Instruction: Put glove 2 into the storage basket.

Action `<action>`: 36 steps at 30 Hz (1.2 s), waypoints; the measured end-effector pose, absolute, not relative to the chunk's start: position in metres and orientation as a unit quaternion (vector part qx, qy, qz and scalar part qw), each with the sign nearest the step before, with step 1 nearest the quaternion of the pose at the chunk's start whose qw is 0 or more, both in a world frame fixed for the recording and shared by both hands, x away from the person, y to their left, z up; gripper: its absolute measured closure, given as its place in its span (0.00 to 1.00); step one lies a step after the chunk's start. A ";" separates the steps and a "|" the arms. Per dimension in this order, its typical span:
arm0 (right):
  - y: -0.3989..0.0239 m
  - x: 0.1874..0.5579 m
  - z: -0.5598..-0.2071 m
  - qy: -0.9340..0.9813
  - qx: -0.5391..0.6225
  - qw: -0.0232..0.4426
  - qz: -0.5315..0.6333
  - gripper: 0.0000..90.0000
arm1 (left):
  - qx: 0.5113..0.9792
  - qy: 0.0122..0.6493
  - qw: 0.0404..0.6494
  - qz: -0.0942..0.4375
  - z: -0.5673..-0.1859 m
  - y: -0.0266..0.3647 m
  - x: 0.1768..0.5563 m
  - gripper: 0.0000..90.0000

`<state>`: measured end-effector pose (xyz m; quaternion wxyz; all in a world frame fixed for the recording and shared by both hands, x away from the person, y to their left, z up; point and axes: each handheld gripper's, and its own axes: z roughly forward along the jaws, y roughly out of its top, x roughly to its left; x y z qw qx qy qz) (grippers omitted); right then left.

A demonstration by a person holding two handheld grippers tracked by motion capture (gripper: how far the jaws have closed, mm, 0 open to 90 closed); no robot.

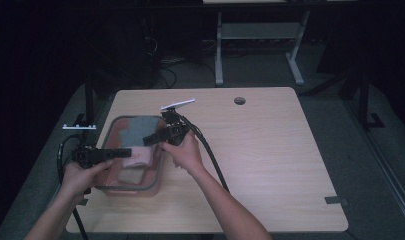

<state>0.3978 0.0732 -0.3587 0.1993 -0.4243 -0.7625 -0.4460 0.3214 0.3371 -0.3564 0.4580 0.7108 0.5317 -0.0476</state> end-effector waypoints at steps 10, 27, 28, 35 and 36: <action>0.081 0.400 -0.363 -0.765 -0.425 0.204 -0.440 0.82 | 0.709 0.537 0.454 -0.048 -0.361 0.344 0.321 0.78; 0.077 0.402 -0.362 -0.767 -0.430 0.193 -0.436 0.83 | 0.704 0.580 0.406 -0.048 -0.393 0.367 0.326 0.79; 0.077 0.402 -0.362 -0.768 -0.429 0.193 -0.435 0.82 | 0.707 0.580 0.403 -0.049 -0.395 0.367 0.326 0.79; 0.075 0.400 -0.360 -0.774 -0.424 0.184 -0.433 0.81 | 0.724 0.580 0.372 -0.029 -0.395 0.363 0.327 0.71; 0.074 0.400 -0.360 -0.774 -0.425 0.183 -0.433 0.81 | 0.729 0.578 0.366 -0.021 -0.394 0.363 0.327 0.68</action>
